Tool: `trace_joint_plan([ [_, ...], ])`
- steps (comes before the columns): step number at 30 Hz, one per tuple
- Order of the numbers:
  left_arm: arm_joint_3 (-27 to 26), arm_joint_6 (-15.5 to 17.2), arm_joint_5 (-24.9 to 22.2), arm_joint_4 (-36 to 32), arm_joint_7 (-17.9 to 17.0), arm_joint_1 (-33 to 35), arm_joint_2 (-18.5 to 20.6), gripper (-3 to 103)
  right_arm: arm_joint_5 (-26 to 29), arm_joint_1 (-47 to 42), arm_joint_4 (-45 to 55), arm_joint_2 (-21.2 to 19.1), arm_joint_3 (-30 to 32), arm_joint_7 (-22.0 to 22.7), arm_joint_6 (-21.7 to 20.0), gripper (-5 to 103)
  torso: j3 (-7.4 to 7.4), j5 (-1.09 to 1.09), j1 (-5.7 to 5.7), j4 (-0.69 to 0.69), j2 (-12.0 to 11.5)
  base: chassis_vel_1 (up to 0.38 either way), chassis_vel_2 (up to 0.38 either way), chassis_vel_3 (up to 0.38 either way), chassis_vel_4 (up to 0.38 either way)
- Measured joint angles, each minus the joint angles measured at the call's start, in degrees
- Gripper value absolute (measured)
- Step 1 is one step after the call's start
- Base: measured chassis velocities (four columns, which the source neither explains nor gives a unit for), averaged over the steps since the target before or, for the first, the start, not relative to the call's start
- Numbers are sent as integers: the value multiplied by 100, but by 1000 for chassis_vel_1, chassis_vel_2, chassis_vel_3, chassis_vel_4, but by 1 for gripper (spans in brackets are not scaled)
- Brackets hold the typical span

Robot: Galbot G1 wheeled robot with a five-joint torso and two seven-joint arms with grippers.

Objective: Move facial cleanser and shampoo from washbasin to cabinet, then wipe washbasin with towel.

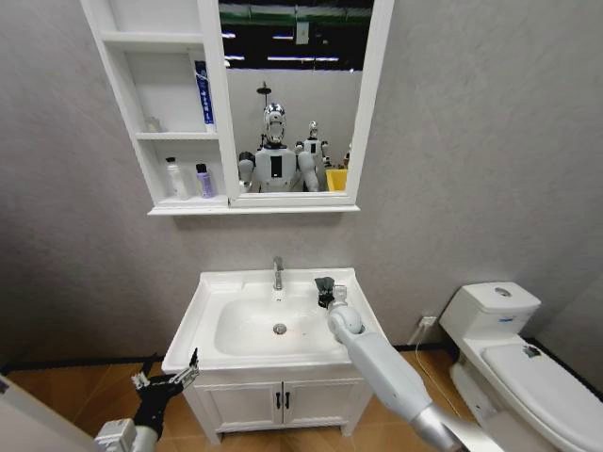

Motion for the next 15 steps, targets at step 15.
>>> trace_joint_plan([
  [15, 0, 0, 0, 0, 0, 0, 0, 100, -195, -271, -576, 162, 241, -256, -270, 2, 0, 0, 0, 0, 0, 0, 0, 0, 0],
])
